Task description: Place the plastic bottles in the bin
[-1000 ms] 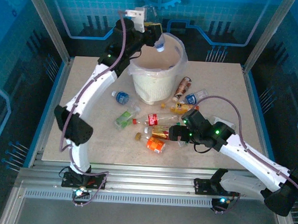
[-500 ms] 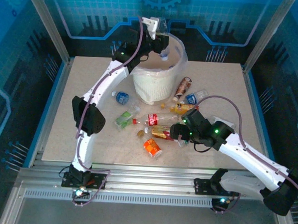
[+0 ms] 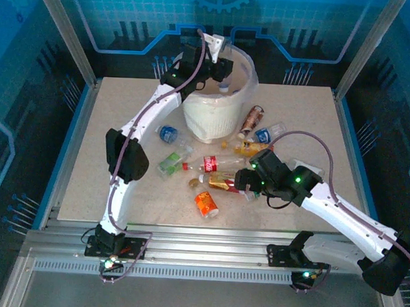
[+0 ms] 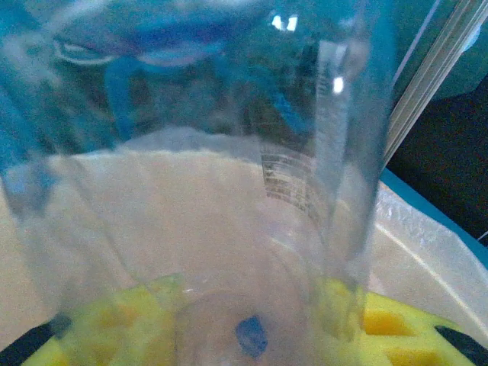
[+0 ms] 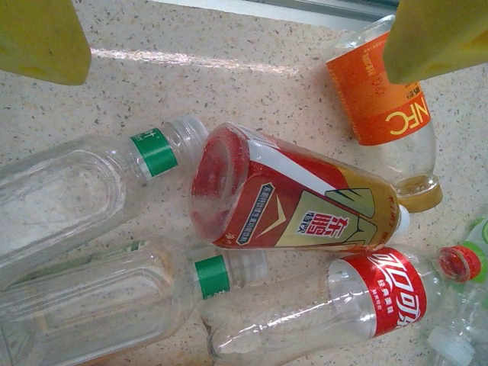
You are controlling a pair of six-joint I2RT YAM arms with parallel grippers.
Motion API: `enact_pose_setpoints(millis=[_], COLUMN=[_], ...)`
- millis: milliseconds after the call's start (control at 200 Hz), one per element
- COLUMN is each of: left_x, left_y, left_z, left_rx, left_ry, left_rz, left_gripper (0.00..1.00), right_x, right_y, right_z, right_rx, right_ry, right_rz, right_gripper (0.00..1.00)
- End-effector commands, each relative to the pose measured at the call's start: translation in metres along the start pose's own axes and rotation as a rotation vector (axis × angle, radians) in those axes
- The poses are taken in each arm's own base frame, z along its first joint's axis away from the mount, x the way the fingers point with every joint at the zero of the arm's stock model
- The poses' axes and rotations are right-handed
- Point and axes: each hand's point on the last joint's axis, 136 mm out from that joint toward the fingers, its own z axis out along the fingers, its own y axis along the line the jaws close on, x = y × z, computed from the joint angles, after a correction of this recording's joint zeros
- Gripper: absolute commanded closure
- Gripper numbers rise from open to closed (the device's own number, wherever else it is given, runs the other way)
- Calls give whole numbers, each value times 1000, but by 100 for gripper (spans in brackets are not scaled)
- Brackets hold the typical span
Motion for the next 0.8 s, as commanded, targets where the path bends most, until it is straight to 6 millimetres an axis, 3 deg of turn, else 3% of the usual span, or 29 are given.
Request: enact_pose_setpoints(millis=[0,150,215,430,795], left_x=[-2,11,15,16,-7], left_y=[-2,0,1,4,-2], left_z=[2,7,10,13,-8], left_rx=[24,19,16,5,7], left_ry=[4,38,44,40,6], left_rz=[28,38,41,55,50], left_gripper=[58,52,45,34,1], right_x=[-6,-6,-6,-4,0], right_y=[-7,-11,-13,-18,-21], right_z=[-4,-6,-7,-9,-18], right_rx=[31,46,49,50,31], right_ry=[-18,-27,-33,-39,-40], right_rz=[30,33,39,57,80], right_gripper=[0,0,0,0,0])
